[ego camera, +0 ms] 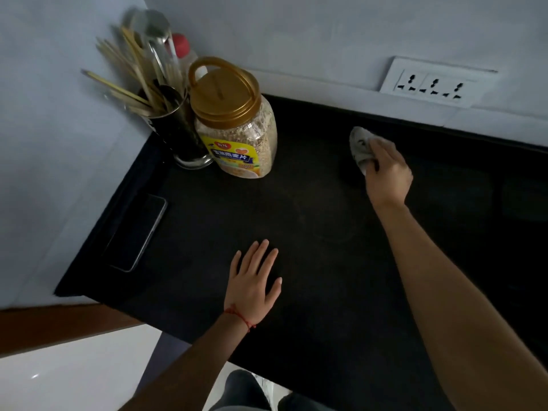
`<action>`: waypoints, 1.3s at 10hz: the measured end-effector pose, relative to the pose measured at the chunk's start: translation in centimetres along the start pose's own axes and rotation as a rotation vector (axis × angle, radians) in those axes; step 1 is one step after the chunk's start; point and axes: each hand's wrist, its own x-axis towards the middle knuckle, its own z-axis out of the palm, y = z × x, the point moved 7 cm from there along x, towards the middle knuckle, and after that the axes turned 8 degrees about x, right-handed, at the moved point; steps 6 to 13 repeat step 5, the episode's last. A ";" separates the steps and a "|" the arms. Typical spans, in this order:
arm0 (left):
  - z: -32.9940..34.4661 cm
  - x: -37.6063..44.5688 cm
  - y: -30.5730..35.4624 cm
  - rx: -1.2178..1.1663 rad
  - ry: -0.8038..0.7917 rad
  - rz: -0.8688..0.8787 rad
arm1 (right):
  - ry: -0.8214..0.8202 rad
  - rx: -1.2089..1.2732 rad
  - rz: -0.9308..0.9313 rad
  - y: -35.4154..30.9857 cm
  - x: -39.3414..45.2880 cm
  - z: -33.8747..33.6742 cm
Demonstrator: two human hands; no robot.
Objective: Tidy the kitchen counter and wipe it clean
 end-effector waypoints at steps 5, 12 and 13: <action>-0.2 0.1 0.0 -0.027 0.055 -0.015 | -0.234 -0.090 -0.024 1.2 -2.3 1.1; -0.2 0.1 0.0 -0.027 0.055 -0.015 | -0.234 -0.090 -0.024 1.2 -2.3 1.1; -0.2 0.1 0.0 -0.027 0.055 -0.015 | -0.234 -0.090 -0.024 1.2 -2.3 1.1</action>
